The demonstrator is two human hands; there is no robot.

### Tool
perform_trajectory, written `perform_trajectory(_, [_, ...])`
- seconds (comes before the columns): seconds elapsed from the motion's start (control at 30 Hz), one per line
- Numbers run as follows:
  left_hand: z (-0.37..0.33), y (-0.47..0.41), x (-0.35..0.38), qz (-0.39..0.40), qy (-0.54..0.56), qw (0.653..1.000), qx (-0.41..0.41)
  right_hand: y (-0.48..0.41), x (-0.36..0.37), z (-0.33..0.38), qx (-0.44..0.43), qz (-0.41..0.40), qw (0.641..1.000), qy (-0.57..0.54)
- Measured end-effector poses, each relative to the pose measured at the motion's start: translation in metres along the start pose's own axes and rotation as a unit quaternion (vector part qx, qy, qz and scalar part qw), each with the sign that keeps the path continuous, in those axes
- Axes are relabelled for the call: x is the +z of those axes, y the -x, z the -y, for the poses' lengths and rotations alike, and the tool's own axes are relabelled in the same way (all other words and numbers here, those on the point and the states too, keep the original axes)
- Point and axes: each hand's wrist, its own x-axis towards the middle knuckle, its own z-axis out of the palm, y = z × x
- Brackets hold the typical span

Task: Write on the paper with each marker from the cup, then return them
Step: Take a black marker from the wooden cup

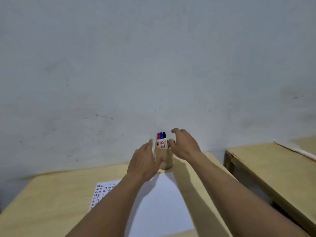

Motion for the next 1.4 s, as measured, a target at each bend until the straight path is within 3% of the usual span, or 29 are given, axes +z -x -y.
perform_trajectory(0.13, [0.009,-0.021,0.024,0.022,0.0,1.0,-0.012,-0.017,0.024,-0.008,0.02,0.023,0.999,0.02])
perform_trajectory(0.33, [0.008,-0.036,0.047,0.031,0.089,0.993,-0.07,-0.043,0.048,-0.016,0.048,0.019,0.999,-0.007])
perform_trajectory(0.8, [0.011,-0.044,0.068,-0.012,0.142,0.986,-0.087,-0.059,0.064,-0.025,0.099,-0.019,0.988,-0.118])
perform_trajectory(1.13, [0.005,-0.038,0.066,-0.003,0.165,0.982,-0.095,-0.046,0.028,-0.017,0.076,-0.058,0.975,-0.202])
perform_trajectory(1.4, [-0.002,-0.022,0.025,-0.015,0.152,0.982,-0.108,-0.022,-0.01,0.014,0.009,-0.068,0.974,-0.215])
